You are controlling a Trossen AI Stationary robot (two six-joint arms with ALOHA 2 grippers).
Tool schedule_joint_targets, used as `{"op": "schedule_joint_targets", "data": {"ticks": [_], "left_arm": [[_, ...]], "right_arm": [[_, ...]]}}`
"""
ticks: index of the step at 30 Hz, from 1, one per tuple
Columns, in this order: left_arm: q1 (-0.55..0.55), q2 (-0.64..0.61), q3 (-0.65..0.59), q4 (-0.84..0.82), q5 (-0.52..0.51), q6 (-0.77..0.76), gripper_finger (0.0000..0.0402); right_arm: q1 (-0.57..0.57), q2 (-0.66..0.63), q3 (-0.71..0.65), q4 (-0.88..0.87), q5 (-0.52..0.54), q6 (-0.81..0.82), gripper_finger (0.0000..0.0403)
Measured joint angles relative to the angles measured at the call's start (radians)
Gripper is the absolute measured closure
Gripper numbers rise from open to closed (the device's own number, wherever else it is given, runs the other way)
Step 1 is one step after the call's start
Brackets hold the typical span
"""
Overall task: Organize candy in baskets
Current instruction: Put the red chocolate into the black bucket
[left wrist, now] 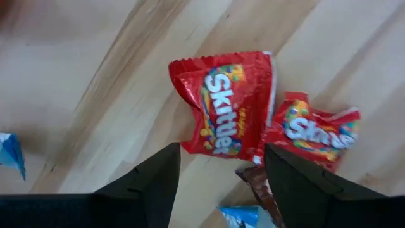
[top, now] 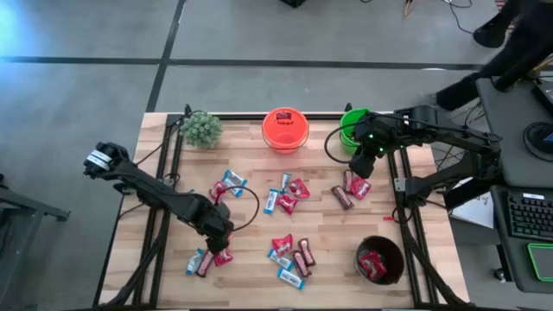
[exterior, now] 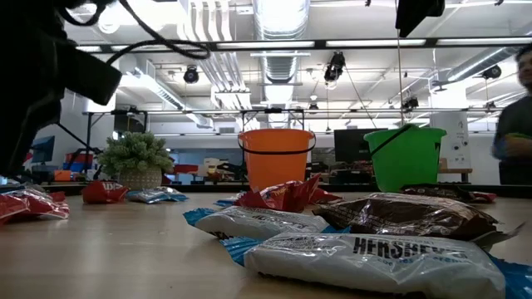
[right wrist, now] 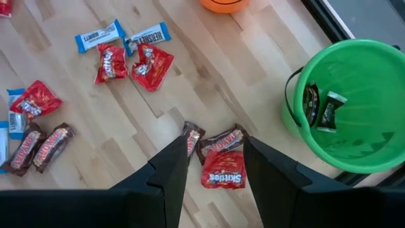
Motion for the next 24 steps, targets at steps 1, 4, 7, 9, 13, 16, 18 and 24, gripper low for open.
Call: {"op": "schedule_joint_targets", "data": {"ticks": [1, 4, 7, 9, 13, 16, 18, 24], "left_arm": [[0.000, 0.012, 0.000, 0.002, 0.000, 0.000, 0.0192], [0.000, 0.046, 0.000, 0.005, -0.001, 0.000, 0.0192], [0.000, 0.072, 0.000, 0.007, -0.001, 0.006, 0.0192], [0.000, 0.088, 0.000, 0.013, -0.002, 0.016, 0.0192], [0.000, 0.110, 0.000, 0.032, -0.002, 0.022, 0.0192], [0.000, 0.124, 0.000, 0.042, -0.001, 0.026, 0.0192], [0.000, 0.132, 0.002, 0.047, 0.002, 0.028, 0.0194], [0.000, 0.140, 0.003, 0.055, 0.002, 0.053, 0.0225]], "right_arm": [[0.000, 0.000, 0.000, 0.000, 0.000, 0.003, 0.0257], [0.000, 0.000, 0.000, 0.000, -0.013, 0.009, 0.0257], [0.000, 0.000, 0.000, 0.000, -0.027, 0.020, 0.0257], [0.000, 0.000, 0.000, 0.000, -0.028, 0.021, 0.0257], [0.000, 0.000, 0.000, 0.000, -0.028, 0.037, 0.0257], [0.000, 0.000, 0.000, 0.000, -0.028, 0.037, 0.0257], [0.000, 0.000, 0.000, 0.000, -0.028, 0.037, 0.0257], [0.000, 0.000, 0.000, 0.000, -0.028, 0.037, 0.0257]]}}
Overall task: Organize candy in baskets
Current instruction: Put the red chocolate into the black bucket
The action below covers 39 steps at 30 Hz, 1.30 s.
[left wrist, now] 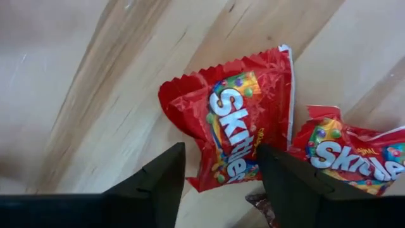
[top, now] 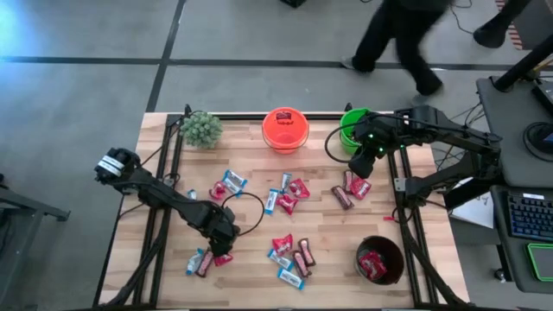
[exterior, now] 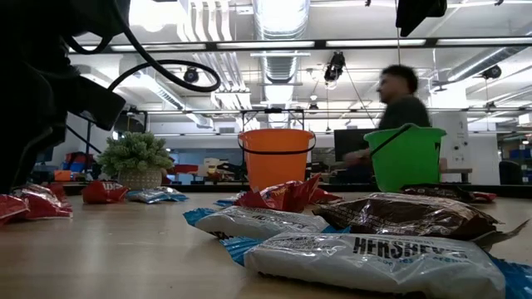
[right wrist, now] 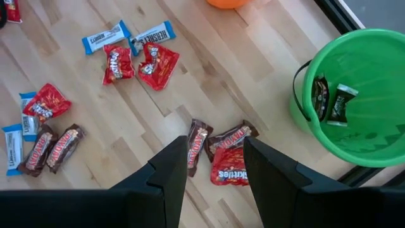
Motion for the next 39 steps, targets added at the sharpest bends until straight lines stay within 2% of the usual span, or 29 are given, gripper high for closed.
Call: {"op": "schedule_joint_targets", "data": {"ticks": [4, 10, 12, 22, 28, 35, 39], "left_arm": [[0.000, -0.005, -0.002, -0.007, -0.005, 0.003, 0.0271], [0.000, -0.008, -0.002, -0.011, -0.003, 0.003, 0.0371], [0.000, -0.011, -0.003, -0.013, -0.003, 0.003, 0.0392], [0.000, -0.032, 0.034, -0.030, -0.005, 0.033, 0.0400], [0.000, -0.034, 0.124, -0.170, -0.020, 0.096, 0.0401], [0.002, -0.038, 0.281, -0.382, -0.140, 0.159, 0.0401], [0.002, -0.053, 0.364, -0.435, -0.211, 0.159, 0.0401]], "right_arm": [[0.000, 0.000, 0.000, 0.000, 0.000, 0.000, 0.0257], [0.000, 0.000, 0.000, 0.000, 0.000, -0.002, 0.0257], [0.000, 0.000, 0.000, 0.000, 0.000, -0.002, 0.0257], [0.000, -0.001, 0.000, 0.001, 0.001, 0.000, 0.0257], [0.000, -0.001, 0.000, 0.009, -0.019, -0.032, 0.0257], [0.000, 0.000, 0.000, 0.040, -0.031, -0.053, 0.0257], [0.000, 0.000, 0.000, 0.063, -0.110, -0.053, 0.0257]]}}
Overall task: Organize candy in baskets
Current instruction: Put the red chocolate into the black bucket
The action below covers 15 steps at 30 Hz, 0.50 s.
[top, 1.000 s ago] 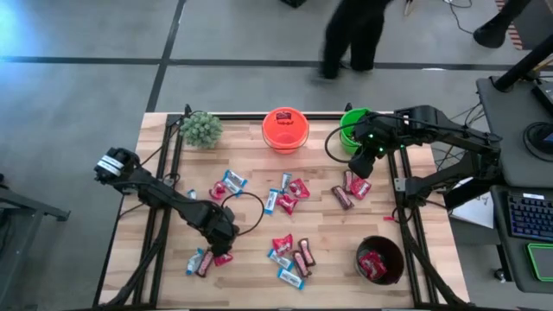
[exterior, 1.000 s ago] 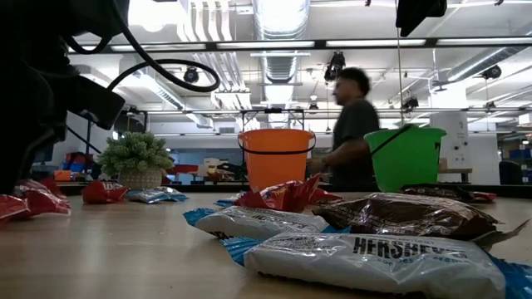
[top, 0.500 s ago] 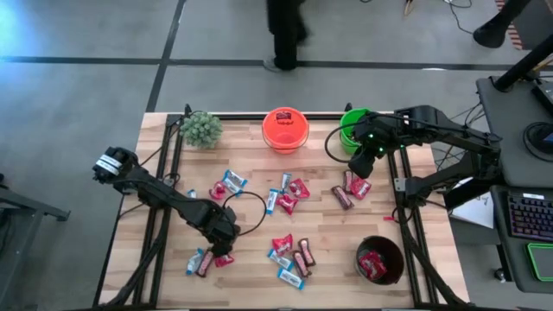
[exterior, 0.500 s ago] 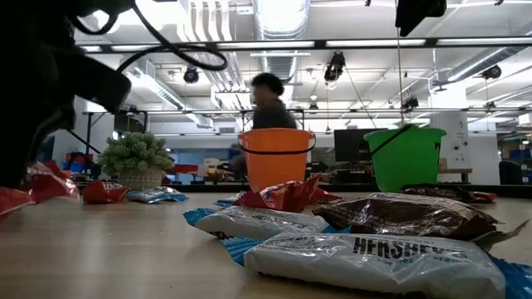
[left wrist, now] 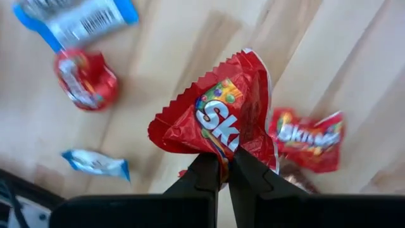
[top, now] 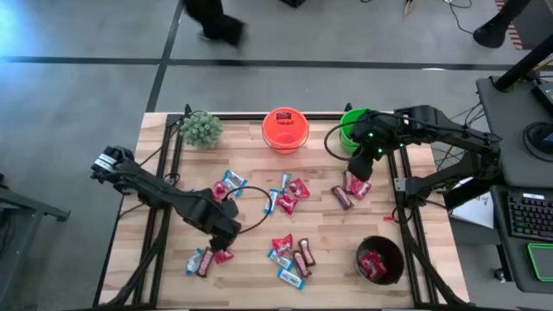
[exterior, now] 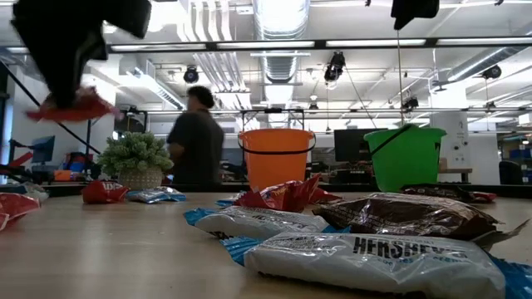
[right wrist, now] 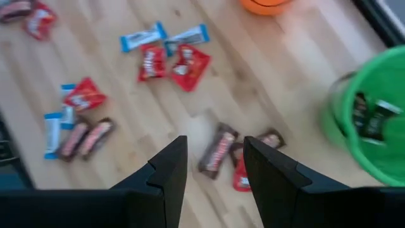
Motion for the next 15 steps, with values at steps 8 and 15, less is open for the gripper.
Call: {"op": "schedule_joint_targets", "data": {"ticks": [8, 15], "left_arm": [[0.003, -0.040, 0.160, 0.000, -0.143, 0.008, 0.0401], [0.008, -0.041, 0.284, 0.002, -0.202, 0.067, 0.0401]], "right_arm": [[0.000, 0.028, 0.000, 0.073, -0.092, -0.038, 0.0256], [0.000, 0.088, 0.000, 0.074, -0.106, -0.099, 0.0252]]}}
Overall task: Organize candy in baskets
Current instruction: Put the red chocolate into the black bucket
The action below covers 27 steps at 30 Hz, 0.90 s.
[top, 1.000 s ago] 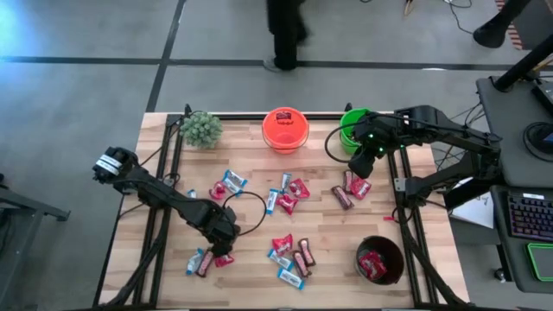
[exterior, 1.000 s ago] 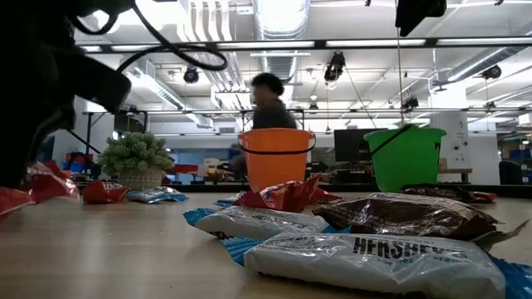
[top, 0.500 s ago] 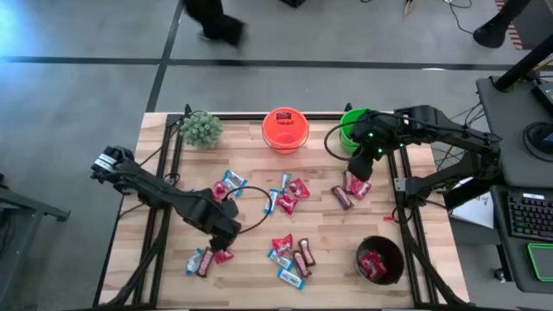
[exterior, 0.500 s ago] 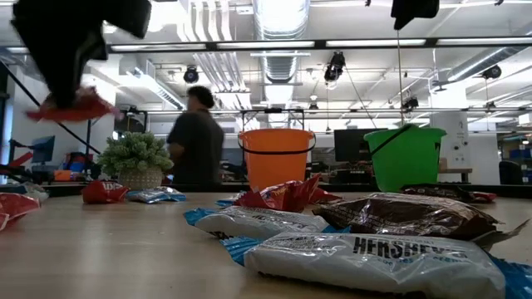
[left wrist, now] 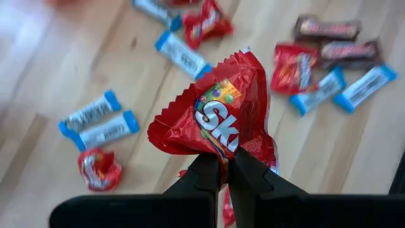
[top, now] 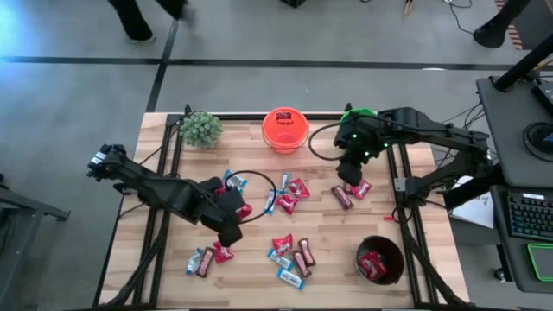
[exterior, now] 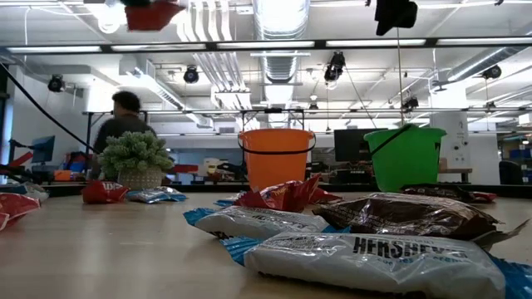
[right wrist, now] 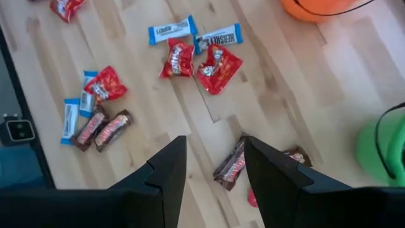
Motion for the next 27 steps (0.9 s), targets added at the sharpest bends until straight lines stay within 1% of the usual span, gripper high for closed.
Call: {"op": "schedule_joint_targets", "data": {"ticks": [4, 7, 9, 14, 18, 21, 24, 27], "left_arm": [[0.002, 0.000, 0.066, -0.001, -0.057, 0.033, 0.0401], [0.005, 0.000, 0.117, -0.001, -0.096, 0.060, 0.0401], [0.006, 0.000, 0.147, -0.006, -0.123, 0.080, 0.0401], [0.011, 0.000, 0.211, -0.033, -0.164, 0.135, 0.0401], [0.011, 0.000, 0.241, -0.063, -0.185, 0.169, 0.0401], [0.011, -0.001, 0.248, -0.092, -0.191, 0.177, 0.0401], [0.011, -0.003, 0.247, -0.111, -0.192, 0.177, 0.0401], [0.011, -0.005, 0.247, -0.122, -0.192, 0.177, 0.0401]], "right_arm": [[0.000, 0.028, 0.000, 0.011, -0.035, -0.032, 0.0252], [0.000, 0.041, 0.000, 0.028, -0.035, -0.050, 0.0252], [0.000, 0.046, 0.000, 0.030, -0.036, -0.032, 0.0252], [-0.001, 0.076, 0.000, 0.040, -0.038, -0.033, 0.0258], [-0.002, 0.109, 0.000, 0.052, -0.038, -0.028, 0.0271], [-0.003, 0.137, 0.000, 0.059, -0.085, -0.031, 0.0274], [-0.003, 0.165, 0.000, 0.063, -0.101, -0.025, 0.0265], [-0.002, 0.183, 0.000, 0.066, -0.132, -0.025, 0.0248]]}}
